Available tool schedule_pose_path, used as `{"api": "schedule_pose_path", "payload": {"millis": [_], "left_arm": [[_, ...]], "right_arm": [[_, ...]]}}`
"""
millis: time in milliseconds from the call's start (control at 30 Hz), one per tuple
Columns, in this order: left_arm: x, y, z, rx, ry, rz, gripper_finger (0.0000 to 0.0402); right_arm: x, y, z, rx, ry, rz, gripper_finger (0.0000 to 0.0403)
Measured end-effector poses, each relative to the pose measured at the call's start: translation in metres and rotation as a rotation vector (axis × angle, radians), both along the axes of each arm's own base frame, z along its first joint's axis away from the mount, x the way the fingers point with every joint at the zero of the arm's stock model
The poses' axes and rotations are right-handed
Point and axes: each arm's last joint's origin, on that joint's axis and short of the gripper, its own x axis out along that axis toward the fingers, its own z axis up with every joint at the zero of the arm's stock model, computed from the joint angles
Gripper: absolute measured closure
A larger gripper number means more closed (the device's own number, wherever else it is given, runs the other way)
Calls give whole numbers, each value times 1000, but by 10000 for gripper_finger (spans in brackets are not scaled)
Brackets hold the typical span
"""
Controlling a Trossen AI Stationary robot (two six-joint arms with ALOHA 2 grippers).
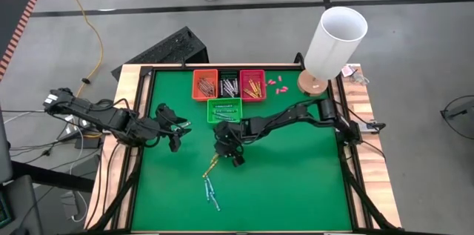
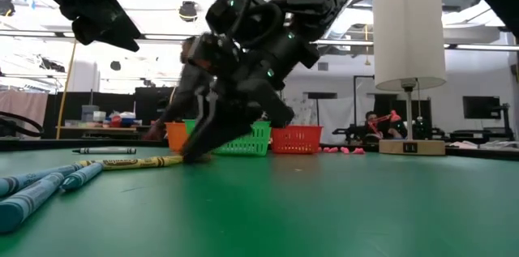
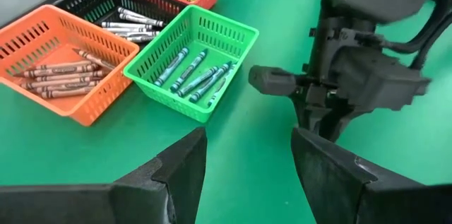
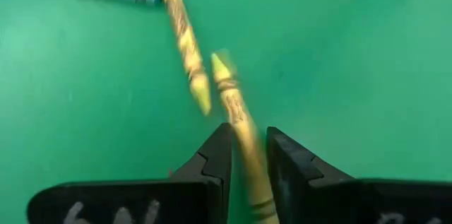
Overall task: Sort crayons
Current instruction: Put a yellow crayon in the red basket
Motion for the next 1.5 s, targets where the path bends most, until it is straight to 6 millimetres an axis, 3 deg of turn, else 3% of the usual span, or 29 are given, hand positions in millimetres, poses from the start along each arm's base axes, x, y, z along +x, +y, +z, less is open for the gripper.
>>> {"api": "schedule_pose_path", "payload": {"millis": [333, 600, 867, 1000, 1300, 1500], "left_arm": [[0, 0, 0, -1, 0, -1, 204], [0, 0, 0, -2, 0, -1, 204], [0, 0, 0, -4, -1, 0, 204], [0, 0, 0, -7, -2, 2, 204], [0, 0, 0, -9, -4, 4, 204], [0, 0, 0, -22, -12, 12, 204]], "right_arm": [[1, -5, -15, 26, 51, -26, 318], [0, -6, -16, 74, 98, -150, 390], [2, -3, -7, 140, 72, -235, 399], [-2, -6, 11, 163, 49, -333, 399], [-21, -10, 92, 208, -124, -537, 400], [-53, -28, 133, 42, -190, -904, 399]]}}
